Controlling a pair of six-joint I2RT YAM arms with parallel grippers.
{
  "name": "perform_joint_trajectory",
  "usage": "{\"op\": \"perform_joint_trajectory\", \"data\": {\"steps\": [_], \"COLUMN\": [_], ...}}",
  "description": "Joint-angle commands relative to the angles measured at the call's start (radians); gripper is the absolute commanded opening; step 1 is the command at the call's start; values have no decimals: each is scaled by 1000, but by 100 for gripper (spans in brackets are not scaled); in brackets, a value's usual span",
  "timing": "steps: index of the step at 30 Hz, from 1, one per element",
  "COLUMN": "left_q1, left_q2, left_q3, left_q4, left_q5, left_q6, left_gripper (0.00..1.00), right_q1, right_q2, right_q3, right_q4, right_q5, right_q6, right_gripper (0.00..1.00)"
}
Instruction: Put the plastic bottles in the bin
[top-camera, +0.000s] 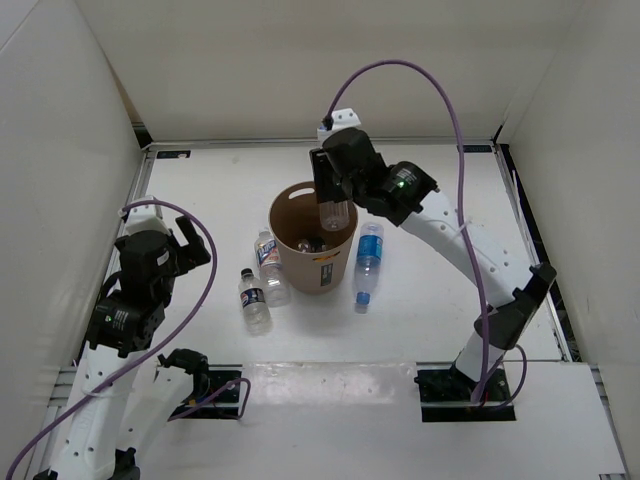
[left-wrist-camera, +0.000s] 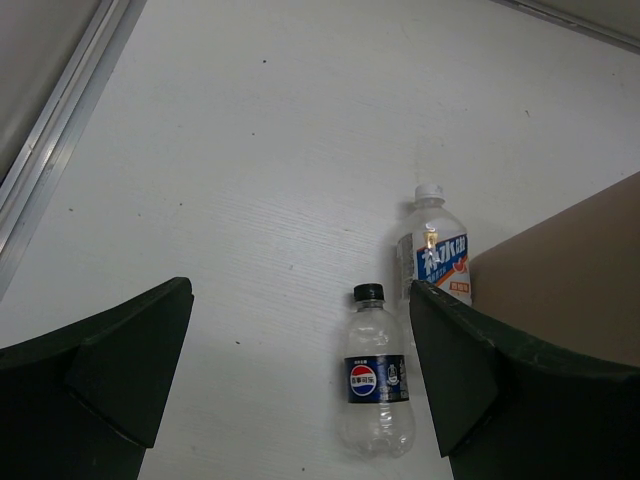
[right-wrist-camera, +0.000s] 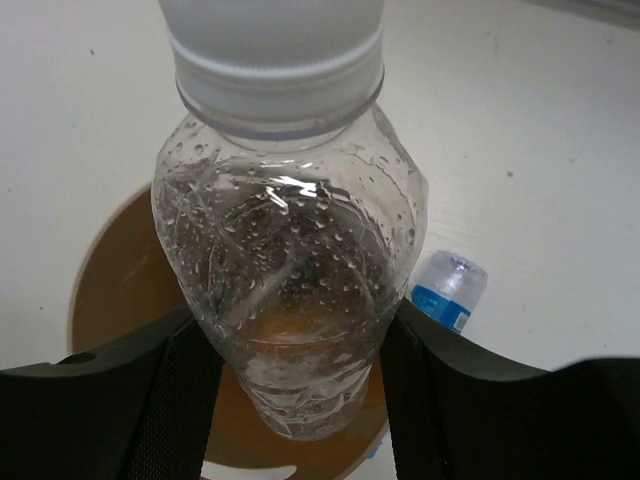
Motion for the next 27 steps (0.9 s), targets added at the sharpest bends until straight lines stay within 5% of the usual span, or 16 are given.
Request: {"op": "perform_joint_trajectory", "data": {"steps": [1, 10, 13, 16, 22, 27], "left_q1": [-3, -3, -5, -6, -5, -3], "left_q2": [1, 45, 67, 111, 160, 179], "left_q3": [-3, 20, 13, 13, 7, 8], "left_q4": [21, 9, 10, 13, 27, 29], "left_q5": [17, -49, -84, -112, -181, -153], "left_q6": [15, 80, 92, 112, 145, 147], "left_gripper": [100, 100, 100, 100, 100, 100], "right_q1": [22, 1, -47, -99, -303, -324], "right_q2": [-30, -122, -160, -180, -160, -217], "right_q3": [-80, -225, -213, -174, -28, -2], "right_q4": [59, 57, 58, 41, -52, -94], "right_q5": [-15, 38, -18, -91, -333, -248], "right_q6": [44, 167, 139, 121, 132, 112], "right_gripper": [14, 47, 63, 90, 90, 90]}}
